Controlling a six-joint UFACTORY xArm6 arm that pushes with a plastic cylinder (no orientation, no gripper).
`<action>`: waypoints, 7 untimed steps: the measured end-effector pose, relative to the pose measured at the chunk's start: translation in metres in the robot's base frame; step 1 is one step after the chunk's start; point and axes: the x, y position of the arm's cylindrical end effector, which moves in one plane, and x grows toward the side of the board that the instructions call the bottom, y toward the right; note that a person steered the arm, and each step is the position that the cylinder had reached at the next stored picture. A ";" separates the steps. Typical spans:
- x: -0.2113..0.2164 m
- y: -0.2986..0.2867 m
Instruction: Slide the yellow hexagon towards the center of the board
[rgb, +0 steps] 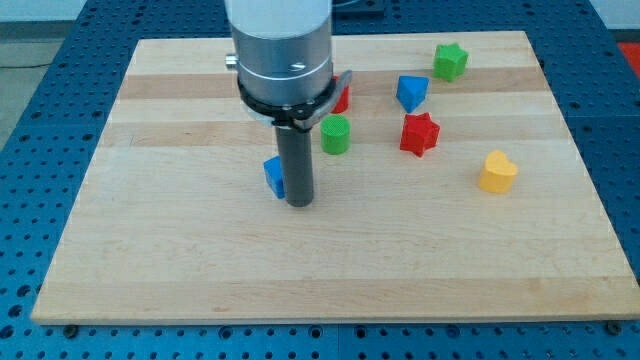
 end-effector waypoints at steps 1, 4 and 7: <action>0.000 -0.003; 0.048 0.075; 0.072 -0.006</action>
